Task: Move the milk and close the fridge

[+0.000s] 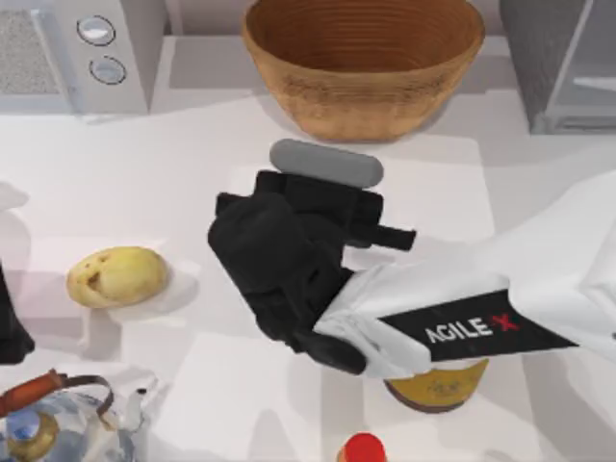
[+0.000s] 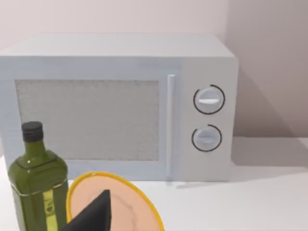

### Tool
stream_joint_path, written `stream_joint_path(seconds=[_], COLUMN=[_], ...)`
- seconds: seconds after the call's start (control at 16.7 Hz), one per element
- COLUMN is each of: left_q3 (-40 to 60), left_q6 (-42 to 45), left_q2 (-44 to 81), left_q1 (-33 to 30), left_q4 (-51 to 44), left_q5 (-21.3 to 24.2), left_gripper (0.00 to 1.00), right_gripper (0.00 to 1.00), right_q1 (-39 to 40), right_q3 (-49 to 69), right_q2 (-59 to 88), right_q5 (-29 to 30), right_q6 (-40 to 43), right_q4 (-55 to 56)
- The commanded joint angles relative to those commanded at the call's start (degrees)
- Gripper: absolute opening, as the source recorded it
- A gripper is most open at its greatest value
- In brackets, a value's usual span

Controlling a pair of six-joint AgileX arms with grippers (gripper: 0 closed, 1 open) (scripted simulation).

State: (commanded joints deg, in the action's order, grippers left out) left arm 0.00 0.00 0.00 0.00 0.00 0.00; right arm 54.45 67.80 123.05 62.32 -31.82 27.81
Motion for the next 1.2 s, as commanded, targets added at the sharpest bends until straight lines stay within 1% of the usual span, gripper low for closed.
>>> stream_joint_path(seconds=[0.18, 0.54, 0.72, 0.84, 1.02, 1.2], left_q3=[0.00, 0.00, 0.00, 0.00, 0.00, 0.00], left_q6=[0.00, 0.00, 0.00, 0.00, 0.00, 0.00], left_q2=[0.00, 0.00, 0.00, 0.00, 0.00, 0.00], left_q1=[0.00, 0.00, 0.00, 0.00, 0.00, 0.00], left_q4=[0.00, 0.00, 0.00, 0.00, 0.00, 0.00], left_q5=[0.00, 0.00, 0.00, 0.00, 0.00, 0.00], left_gripper=[1.00, 1.00, 1.00, 1.00, 1.00, 1.00], right_gripper=[0.00, 0.00, 0.00, 0.00, 0.00, 0.00], right_q1=[-9.20, -30.33, -40.56, -46.45, -52.40, -53.62], right_q3=[-7.46, -24.62, -33.31, -38.53, -44.18, -45.43], right_q2=[-7.40, -23.50, -30.08, -33.23, -36.21, -36.82], right_q5=[-10.08, -34.24, -45.76, -52.30, -58.80, -60.07], right_q6=[4.99, 17.52, 23.61, 26.97, 30.26, 30.91], right_q4=[9.42, 28.13, 33.62, 35.43, 36.09, 36.03])
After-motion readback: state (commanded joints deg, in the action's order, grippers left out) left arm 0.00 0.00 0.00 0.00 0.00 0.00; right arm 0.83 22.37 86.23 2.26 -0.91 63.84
